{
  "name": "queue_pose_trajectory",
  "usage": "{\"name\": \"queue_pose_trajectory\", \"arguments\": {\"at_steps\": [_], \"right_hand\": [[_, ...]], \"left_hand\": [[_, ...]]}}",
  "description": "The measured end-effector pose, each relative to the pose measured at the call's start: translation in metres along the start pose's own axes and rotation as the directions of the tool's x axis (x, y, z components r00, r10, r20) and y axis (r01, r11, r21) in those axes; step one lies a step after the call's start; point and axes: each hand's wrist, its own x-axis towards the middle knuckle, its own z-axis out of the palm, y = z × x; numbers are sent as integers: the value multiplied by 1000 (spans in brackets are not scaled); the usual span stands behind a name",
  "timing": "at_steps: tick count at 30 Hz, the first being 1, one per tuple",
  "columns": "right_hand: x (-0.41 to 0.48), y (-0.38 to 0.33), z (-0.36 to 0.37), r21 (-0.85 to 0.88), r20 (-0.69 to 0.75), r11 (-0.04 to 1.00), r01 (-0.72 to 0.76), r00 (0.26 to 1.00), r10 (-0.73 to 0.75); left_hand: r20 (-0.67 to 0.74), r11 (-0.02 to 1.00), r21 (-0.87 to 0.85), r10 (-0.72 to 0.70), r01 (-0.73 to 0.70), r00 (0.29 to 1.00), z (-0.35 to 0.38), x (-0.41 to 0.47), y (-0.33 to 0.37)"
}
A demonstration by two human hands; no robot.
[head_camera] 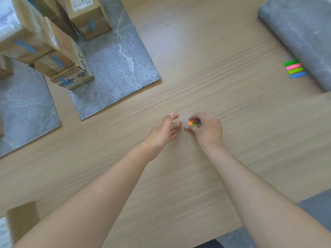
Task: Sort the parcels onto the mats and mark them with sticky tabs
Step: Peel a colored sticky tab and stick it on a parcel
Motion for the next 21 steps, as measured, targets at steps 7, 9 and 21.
{"name": "queue_pose_trajectory", "arguments": {"at_steps": [7, 9, 21], "right_hand": [[2, 1, -5, -136, 43, 978, 160, 987, -156], [2, 3, -6, -179, 51, 952, 247, 969, -242], [6, 3, -17, -232, 155, 869, 437, 899, -410]], "left_hand": [[18, 999, 27, -30, 29, 999, 1, 2, 3], [22, 999, 37, -37, 36, 999, 1, 3, 4], [23, 997, 74, -5, 3, 1000, 3, 0, 0]]}}
